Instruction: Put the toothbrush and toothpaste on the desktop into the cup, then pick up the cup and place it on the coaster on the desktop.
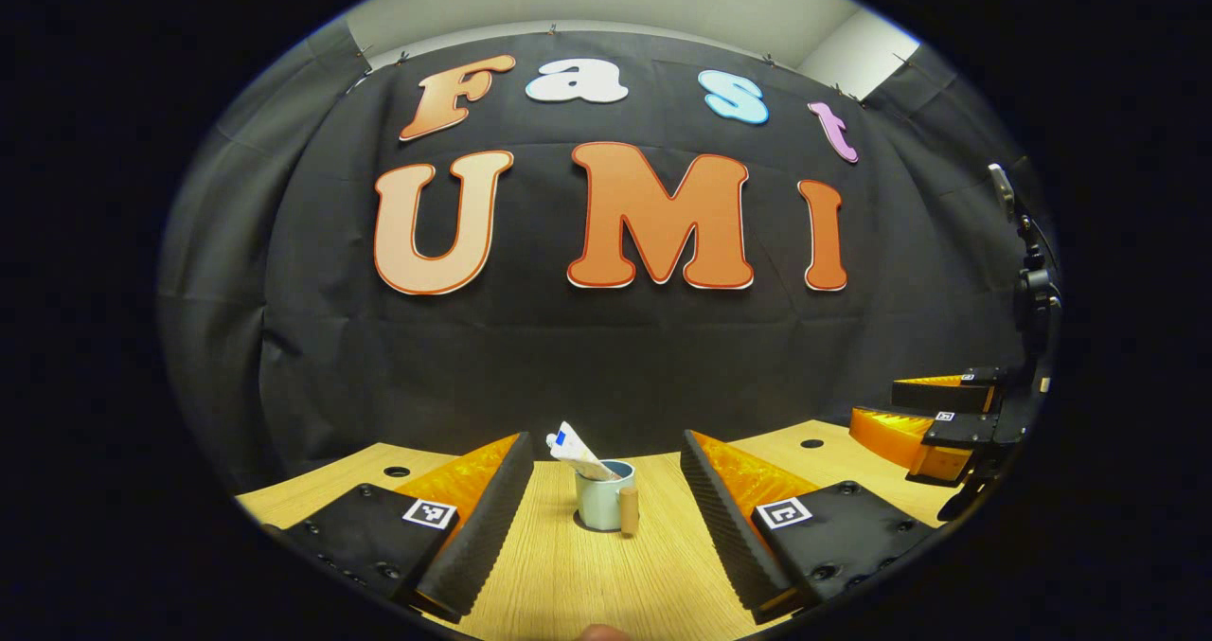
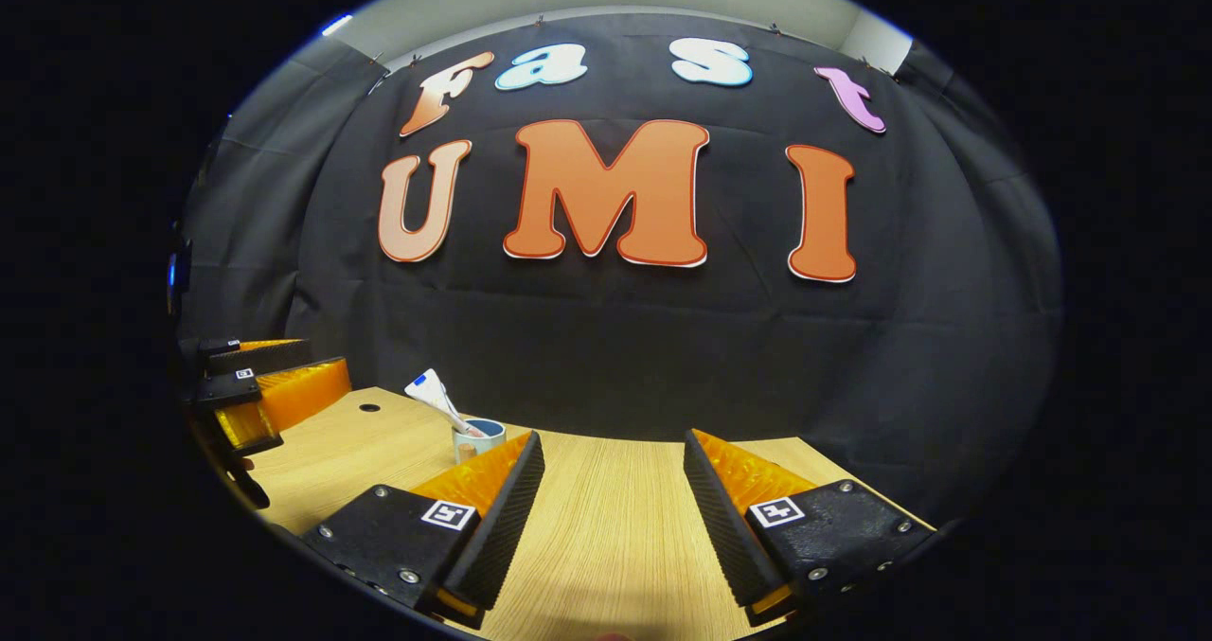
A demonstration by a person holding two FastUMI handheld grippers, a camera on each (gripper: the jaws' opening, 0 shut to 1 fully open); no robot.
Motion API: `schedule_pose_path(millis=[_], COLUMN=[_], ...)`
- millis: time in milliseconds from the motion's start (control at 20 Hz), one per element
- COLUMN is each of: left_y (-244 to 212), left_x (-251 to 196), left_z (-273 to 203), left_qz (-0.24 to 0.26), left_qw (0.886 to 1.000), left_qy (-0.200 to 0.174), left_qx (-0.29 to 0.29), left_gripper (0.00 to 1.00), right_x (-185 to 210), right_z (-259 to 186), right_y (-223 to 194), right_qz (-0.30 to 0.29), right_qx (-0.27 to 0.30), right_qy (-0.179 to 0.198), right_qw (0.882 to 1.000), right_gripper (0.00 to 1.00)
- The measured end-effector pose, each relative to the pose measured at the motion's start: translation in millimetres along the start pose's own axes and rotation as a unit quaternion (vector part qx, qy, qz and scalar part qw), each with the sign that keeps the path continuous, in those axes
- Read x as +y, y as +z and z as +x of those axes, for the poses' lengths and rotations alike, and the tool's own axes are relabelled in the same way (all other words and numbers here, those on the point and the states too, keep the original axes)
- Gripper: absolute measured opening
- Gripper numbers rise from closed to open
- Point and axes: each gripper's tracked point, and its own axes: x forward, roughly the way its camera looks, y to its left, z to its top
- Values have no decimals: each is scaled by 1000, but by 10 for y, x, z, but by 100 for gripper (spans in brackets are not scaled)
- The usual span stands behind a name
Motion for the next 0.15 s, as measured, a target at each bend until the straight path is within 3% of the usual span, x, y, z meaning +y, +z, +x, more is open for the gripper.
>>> schedule_pose_path(millis=[150], left_y=[16], left_x=[13], left_z=[-12], left_qz=[0], left_qw=[1000], left_qy=[1], left_qx=[-2], left_gripper=[99], right_x=[-1], right_z=[-4], right_y=[6], right_qz=[0], right_qx=[-2], right_qy=[-3], right_qw=[1000], right_gripper=[90])
